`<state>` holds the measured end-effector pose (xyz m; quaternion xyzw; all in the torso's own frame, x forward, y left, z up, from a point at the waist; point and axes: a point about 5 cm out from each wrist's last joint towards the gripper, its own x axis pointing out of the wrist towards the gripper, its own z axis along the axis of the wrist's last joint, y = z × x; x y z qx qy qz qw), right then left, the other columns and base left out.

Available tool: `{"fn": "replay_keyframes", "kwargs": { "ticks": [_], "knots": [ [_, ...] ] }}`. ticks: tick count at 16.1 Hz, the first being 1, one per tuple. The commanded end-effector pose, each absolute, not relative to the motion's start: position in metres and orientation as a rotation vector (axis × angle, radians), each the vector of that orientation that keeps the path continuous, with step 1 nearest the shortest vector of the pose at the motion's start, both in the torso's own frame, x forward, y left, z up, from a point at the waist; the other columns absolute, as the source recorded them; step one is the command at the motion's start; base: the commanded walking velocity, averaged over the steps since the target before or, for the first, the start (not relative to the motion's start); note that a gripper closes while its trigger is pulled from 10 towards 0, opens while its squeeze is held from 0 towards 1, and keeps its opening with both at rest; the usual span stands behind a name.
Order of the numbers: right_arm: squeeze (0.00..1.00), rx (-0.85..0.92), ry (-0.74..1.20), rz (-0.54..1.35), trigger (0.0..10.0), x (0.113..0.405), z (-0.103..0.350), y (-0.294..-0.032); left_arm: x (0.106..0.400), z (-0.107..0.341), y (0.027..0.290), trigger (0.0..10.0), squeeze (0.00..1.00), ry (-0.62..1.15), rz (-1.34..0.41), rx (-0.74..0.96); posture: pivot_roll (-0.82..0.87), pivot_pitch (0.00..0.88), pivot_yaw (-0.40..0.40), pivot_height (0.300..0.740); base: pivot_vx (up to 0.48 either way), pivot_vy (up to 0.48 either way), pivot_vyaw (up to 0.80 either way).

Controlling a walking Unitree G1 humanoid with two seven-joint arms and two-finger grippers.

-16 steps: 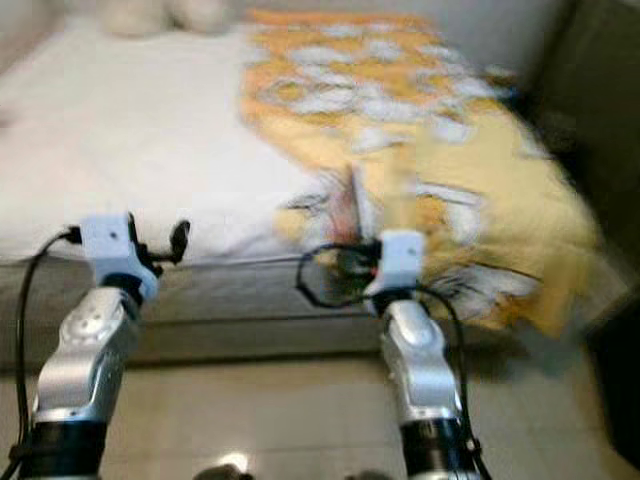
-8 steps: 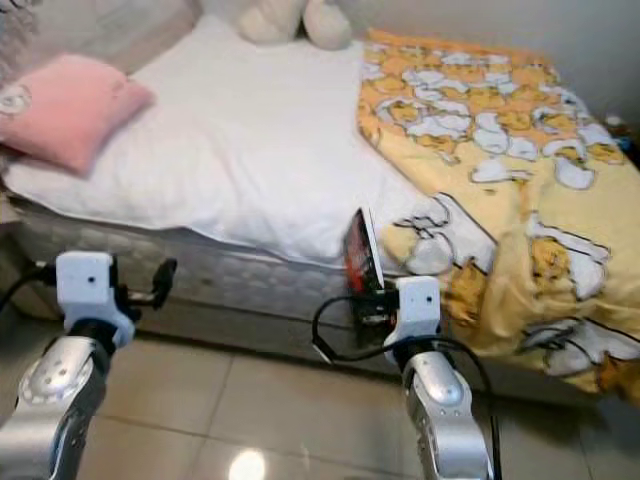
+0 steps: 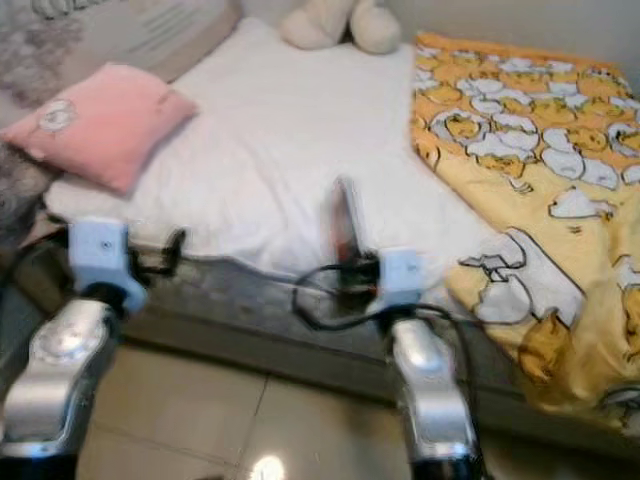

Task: Clean up the room

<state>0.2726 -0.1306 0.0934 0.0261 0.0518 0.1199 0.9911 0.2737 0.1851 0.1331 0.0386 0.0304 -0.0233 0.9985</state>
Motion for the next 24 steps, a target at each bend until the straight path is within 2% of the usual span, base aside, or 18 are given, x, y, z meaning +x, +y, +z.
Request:
{"fn": "replay_keyframes", "kwargs": {
  "ticks": [1,7,9,14,24],
  "knots": [
    [0.00,0.030,0.041,0.216,0.0,0.2776,0.1056,-0.1397,0.2777,0.1397,0.1729,10.0,0.00,0.025,-0.095,0.067,-0.04,0.000,-0.001,0.740,0.465,0.000,0.00],
    [0.00,0.035,0.038,0.232,0.0,0.2789,0.1046,-0.1353,0.2783,0.1373,0.1711,10.0,0.00,0.036,-0.125,0.058,-0.03,0.000,-0.001,0.740,0.464,0.000,0.00],
    [0.00,0.036,0.036,0.236,0.0,0.2796,0.1053,-0.1354,0.2778,0.1363,0.1688,10.0,0.00,0.040,-0.132,0.049,-0.03,0.000,-0.004,0.740,0.336,0.330,-0.34],
    [0.00,0.022,0.037,0.231,0.0,0.2832,0.1047,-0.1355,0.2784,0.1375,0.1681,10.0,0.00,0.035,-0.146,0.059,-0.03,0.000,-0.005,0.740,0.000,0.446,-0.75],
    [0.00,0.016,0.029,0.236,0.0,0.2874,0.1049,-0.1363,0.2828,0.1398,0.1667,10.0,0.00,0.027,-0.114,0.052,-0.02,0.000,-0.004,0.740,0.000,0.446,0.00]
  ]
}}
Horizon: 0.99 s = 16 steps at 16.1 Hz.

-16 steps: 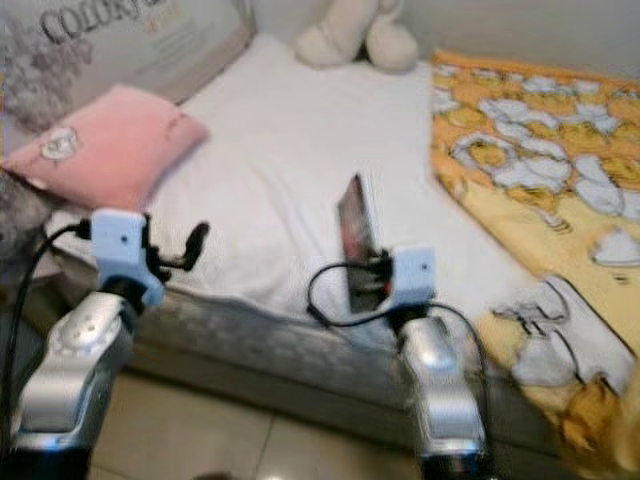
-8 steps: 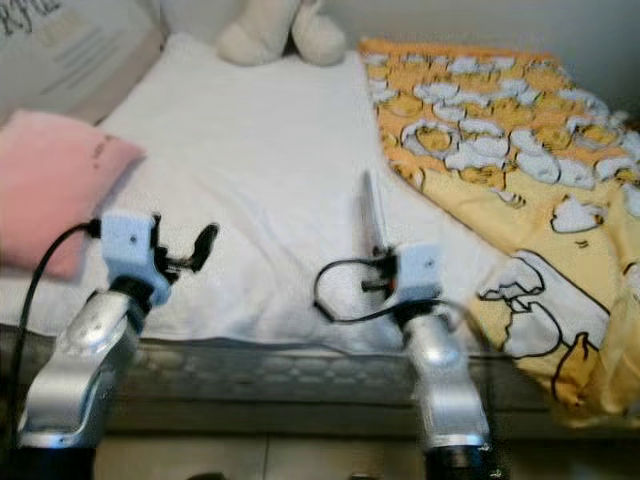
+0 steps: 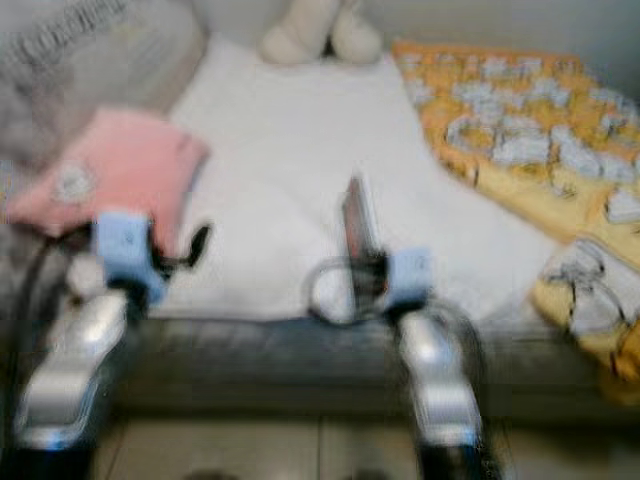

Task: Clean up the room

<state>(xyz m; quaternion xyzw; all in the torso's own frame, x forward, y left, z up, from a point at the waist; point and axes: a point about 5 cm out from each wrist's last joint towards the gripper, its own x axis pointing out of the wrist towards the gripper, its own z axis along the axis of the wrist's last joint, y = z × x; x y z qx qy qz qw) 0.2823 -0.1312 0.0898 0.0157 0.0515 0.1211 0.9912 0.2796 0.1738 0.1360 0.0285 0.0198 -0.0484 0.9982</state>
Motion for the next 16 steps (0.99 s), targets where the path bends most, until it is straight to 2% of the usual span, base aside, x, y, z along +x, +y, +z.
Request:
{"fn": "replay_keyframes", "kwargs": {
  "ticks": [1,3,5,16],
  "knots": [
    [0.00,0.015,0.023,0.235,0.0,0.288,0.106,-0.137,0.283,0.140,0.166,10.0,0.00,0.026,-0.114,0.050,-0.02,0.000,-0.005,0.740,0.000,0.446,0.00],
    [0.00,0.014,0.011,0.228,0.0,0.291,0.109,-0.138,0.284,0.139,0.165,10.0,0.00,0.030,-0.094,0.060,-0.02,0.000,-0.005,0.740,0.000,0.414,0.00],
    [0.00,0.010,0.003,0.221,0.0,0.294,0.111,-0.141,0.287,0.137,0.165,10.0,0.00,0.046,-0.087,0.076,-0.02,0.000,-0.005,0.740,0.000,0.000,0.00],
    [0.00,0.006,-0.020,0.237,0.0,0.302,0.115,-0.138,0.288,0.149,0.166,10.0,0.00,-0.023,-0.095,0.065,-0.01,0.000,-0.009,0.740,0.468,0.000,0.00]
  ]
}}
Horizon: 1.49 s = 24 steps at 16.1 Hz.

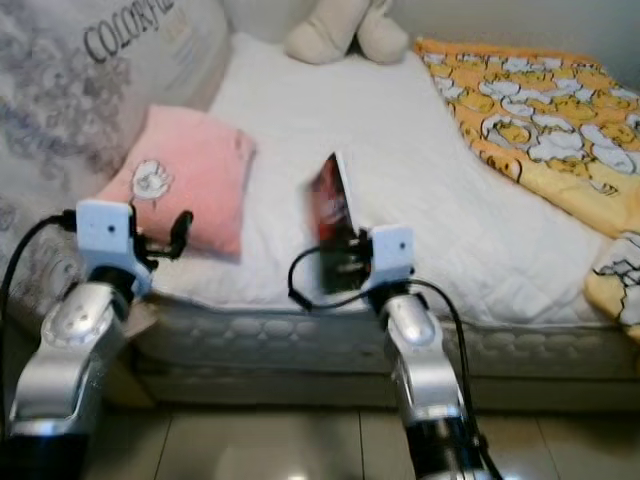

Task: Clean up the room

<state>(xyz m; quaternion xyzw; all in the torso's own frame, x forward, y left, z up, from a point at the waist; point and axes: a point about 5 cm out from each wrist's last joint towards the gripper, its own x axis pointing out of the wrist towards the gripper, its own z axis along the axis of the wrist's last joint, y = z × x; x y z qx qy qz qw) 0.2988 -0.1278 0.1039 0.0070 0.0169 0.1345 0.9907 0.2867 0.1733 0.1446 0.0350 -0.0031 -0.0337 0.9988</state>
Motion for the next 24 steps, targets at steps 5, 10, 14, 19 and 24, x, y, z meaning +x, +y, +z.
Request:
{"fn": "replay_keyframes", "kwargs": {
  "ticks": [5,10,14,19,24],
  "knots": [
    [0.00,0.010,-0.023,0.240,0.0,0.304,0.116,-0.136,0.286,0.152,0.162,10.0,0.00,-0.047,-0.119,0.057,0.00,0.000,-0.012,0.740,0.478,0.000,0.00],
    [0.00,0.023,-0.042,0.231,0.0,0.311,0.124,-0.137,0.285,0.152,0.158,10.0,0.00,-0.048,-0.139,0.064,0.01,0.000,-0.008,0.740,0.480,0.000,0.00],
    [0.00,0.134,-0.144,0.366,0.0,0.362,0.179,-0.100,0.281,0.155,0.147,10.0,0.00,-0.006,-0.310,0.063,0.08,0.000,-0.015,0.740,0.240,0.000,0.00],
    [0.00,0.278,-0.156,0.373,0.0,0.403,0.222,-0.075,0.253,0.185,0.134,10.0,0.00,-0.031,-0.642,0.021,0.26,0.010,-0.014,0.740,0.000,0.000,0.00],
    [0.00,0.497,0.087,0.285,0.0,0.395,0.163,-0.058,0.202,0.218,0.121,10.0,0.00,-0.014,-0.858,-0.096,0.41,0.106,-0.014,0.740,0.000,0.000,0.00]
  ]
}}
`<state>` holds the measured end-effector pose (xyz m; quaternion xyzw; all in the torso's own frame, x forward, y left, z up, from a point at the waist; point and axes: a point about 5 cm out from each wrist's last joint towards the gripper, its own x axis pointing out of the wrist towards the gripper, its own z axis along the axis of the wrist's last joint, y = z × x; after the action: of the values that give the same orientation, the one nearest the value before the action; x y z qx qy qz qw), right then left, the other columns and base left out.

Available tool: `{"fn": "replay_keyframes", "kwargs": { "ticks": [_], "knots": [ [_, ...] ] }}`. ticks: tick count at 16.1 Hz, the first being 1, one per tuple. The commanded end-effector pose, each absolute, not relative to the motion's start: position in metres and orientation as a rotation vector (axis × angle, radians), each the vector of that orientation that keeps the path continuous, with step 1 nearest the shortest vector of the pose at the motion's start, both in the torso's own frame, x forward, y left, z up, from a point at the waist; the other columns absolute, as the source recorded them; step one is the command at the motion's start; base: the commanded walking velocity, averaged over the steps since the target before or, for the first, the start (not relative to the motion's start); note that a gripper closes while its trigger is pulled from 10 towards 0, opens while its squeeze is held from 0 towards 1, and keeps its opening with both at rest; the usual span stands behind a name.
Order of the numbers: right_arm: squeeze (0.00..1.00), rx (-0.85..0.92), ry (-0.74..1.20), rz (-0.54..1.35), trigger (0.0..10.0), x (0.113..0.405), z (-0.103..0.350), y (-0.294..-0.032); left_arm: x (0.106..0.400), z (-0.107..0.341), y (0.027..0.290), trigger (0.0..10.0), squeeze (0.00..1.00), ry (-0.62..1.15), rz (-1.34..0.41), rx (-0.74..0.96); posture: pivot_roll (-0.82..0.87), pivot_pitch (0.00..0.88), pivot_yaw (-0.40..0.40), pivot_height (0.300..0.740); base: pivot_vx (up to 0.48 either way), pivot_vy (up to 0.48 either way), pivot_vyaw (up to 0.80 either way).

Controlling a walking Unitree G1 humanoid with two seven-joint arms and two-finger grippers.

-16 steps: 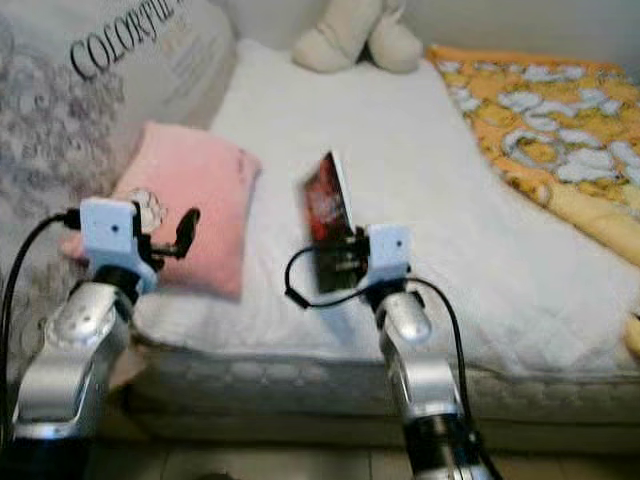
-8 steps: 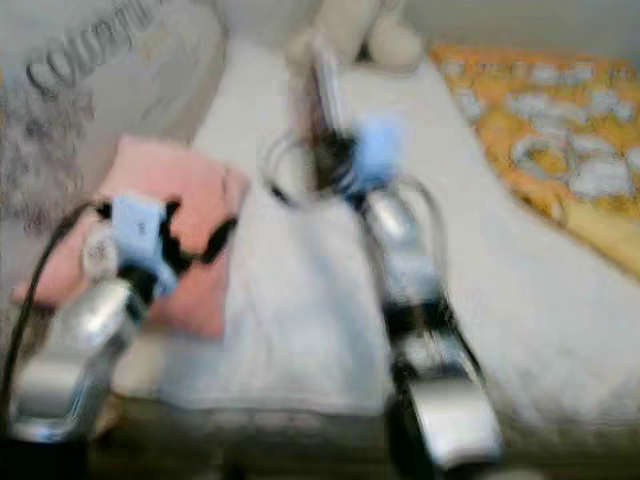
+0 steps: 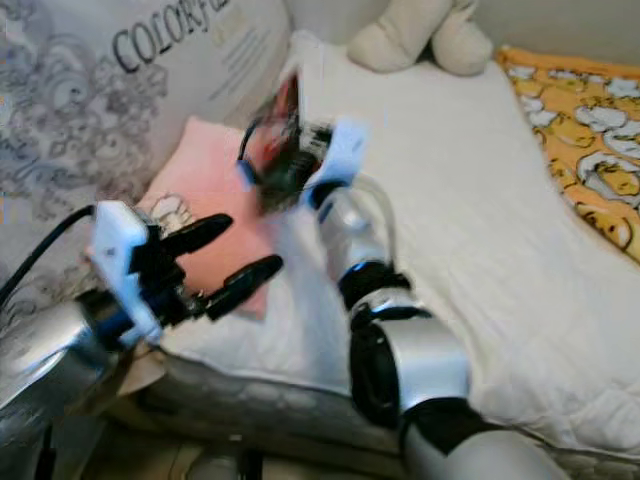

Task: Clean up the room

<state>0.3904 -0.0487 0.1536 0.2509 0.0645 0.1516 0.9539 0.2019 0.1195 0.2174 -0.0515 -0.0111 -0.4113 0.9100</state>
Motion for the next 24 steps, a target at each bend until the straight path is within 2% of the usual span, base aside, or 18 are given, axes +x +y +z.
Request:
{"fn": "replay_keyframes", "kwargs": {
  "ticks": [1,2,5,10,12,15,17,21,22,23,24],
  "knots": [
    [0.00,0.581,0.169,0.252,0.0,0.389,0.142,-0.058,0.193,0.221,0.119,10.0,0.00,-0.008,-0.851,-0.139,0.43,0.115,-0.013,0.740,0.000,0.000,0.00],
    [0.00,0.651,0.229,0.213,0.0,0.384,0.127,-0.061,0.187,0.223,0.118,10.0,0.00,-0.001,-0.854,-0.143,0.44,0.123,-0.011,0.740,0.000,0.000,0.00],
    [0.00,0.698,0.298,0.136,0.0,0.374,0.101,-0.075,0.170,0.220,0.111,10.0,0.00,0.053,-0.906,-0.149,0.45,0.132,-0.001,0.740,0.000,0.000,0.00],
    [0.00,0.628,0.374,0.090,0.0,0.363,0.076,-0.092,0.167,0.212,0.120,10.0,0.00,0.132,-0.844,-0.128,0.44,0.143,0.014,0.740,0.000,0.000,0.00],
    [0.00,0.490,0.392,0.089,0.0,0.359,0.069,-0.097,0.168,0.197,0.126,10.0,0.00,0.135,-0.696,-0.100,0.45,0.147,0.028,0.740,0.000,0.000,0.00],
    [0.00,0.403,0.435,0.081,0.0,0.354,0.059,-0.108,0.163,0.185,0.120,10.0,0.00,0.155,-0.608,-0.154,0.42,0.150,0.022,0.740,0.000,0.000,0.00],
    [0.00,0.377,0.452,0.048,0.0,0.351,0.054,-0.117,0.168,0.183,0.126,10.0,0.00,0.150,-0.558,-0.167,0.41,0.149,0.023,0.740,0.000,0.000,0.00],
    [0.00,0.357,0.500,0.027,0.0,0.343,0.042,-0.120,0.164,0.183,0.122,10.0,0.00,0.123,-0.591,-0.178,0.41,0.146,0.036,0.740,0.000,0.000,0.00],
    [0.74,0.313,0.524,0.016,5.0,0.341,0.039,-0.121,0.162,0.183,0.122,10.0,0.00,0.127,-0.627,-0.180,0.41,0.145,0.037,0.740,0.000,0.000,0.00],
    [1.00,0.291,0.534,0.014,10.0,0.340,0.038,-0.122,0.162,0.183,0.124,10.0,0.00,0.125,-0.631,-0.164,0.41,0.144,0.038,0.740,0.000,0.000,0.00],
    [1.00,0.286,0.536,0.019,10.0,0.340,0.038,-0.121,0.163,0.183,0.125,10.0,0.00,0.123,-0.630,-0.157,0.40,0.144,0.035,0.740,0.000,0.000,0.00]
  ]
}}
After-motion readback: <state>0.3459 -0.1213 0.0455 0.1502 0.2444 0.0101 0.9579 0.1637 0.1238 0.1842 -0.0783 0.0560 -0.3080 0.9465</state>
